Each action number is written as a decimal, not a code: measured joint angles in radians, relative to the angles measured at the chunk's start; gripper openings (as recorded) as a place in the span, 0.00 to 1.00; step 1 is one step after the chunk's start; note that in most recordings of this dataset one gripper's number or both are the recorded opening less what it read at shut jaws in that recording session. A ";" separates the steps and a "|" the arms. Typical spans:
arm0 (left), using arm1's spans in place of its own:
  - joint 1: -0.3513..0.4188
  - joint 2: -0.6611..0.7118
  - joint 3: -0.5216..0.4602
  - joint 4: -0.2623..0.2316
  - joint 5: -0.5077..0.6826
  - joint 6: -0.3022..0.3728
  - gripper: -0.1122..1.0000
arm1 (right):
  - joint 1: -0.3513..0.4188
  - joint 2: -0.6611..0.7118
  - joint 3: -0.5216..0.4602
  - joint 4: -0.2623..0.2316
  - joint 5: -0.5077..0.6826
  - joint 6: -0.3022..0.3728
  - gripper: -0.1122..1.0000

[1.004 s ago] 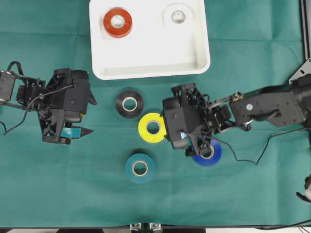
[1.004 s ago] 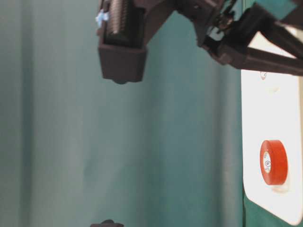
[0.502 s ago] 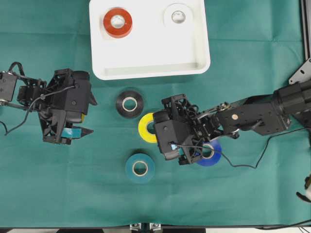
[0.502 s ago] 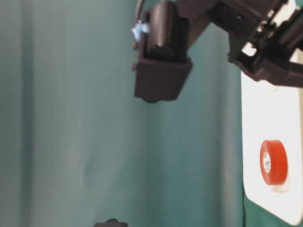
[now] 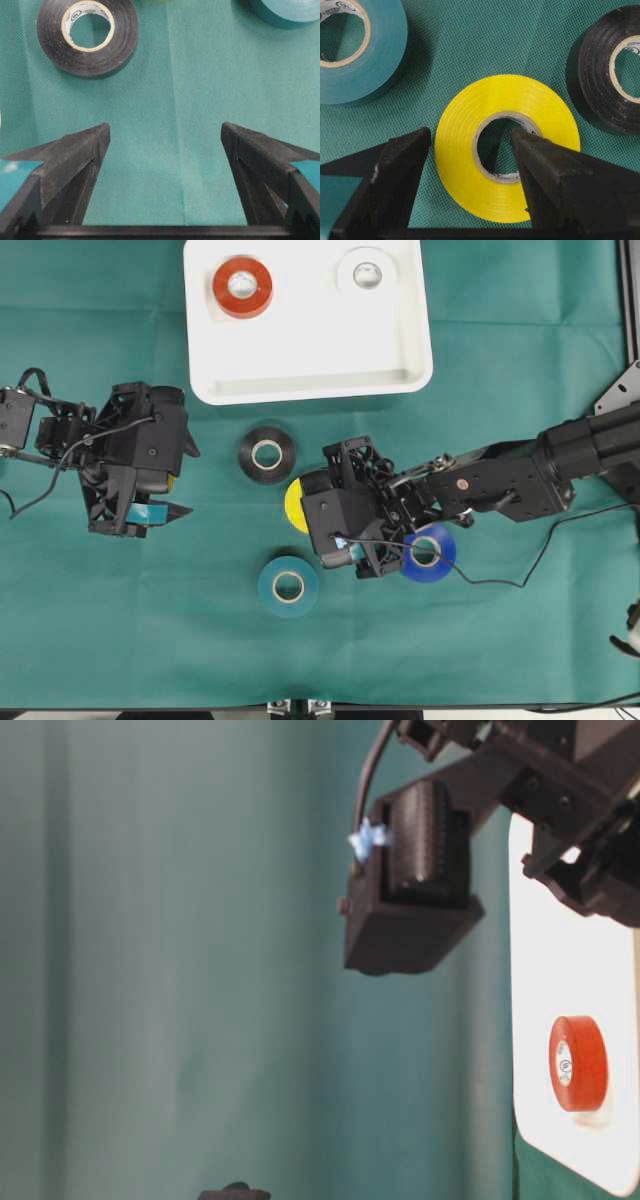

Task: Put the tape alternately from left to right into the white case.
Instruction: 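Lower the right gripper into the yellow roll's hole and grip it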

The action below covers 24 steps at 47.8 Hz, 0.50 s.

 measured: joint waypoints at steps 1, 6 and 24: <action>0.002 0.000 0.000 0.000 0.000 0.000 0.72 | 0.000 0.002 0.000 0.000 0.000 0.000 0.75; 0.000 0.000 0.000 0.000 0.000 0.000 0.72 | -0.002 0.014 -0.002 0.000 0.000 0.000 0.75; 0.002 0.000 0.000 0.000 0.000 0.000 0.72 | -0.005 0.023 -0.009 0.000 0.002 0.003 0.64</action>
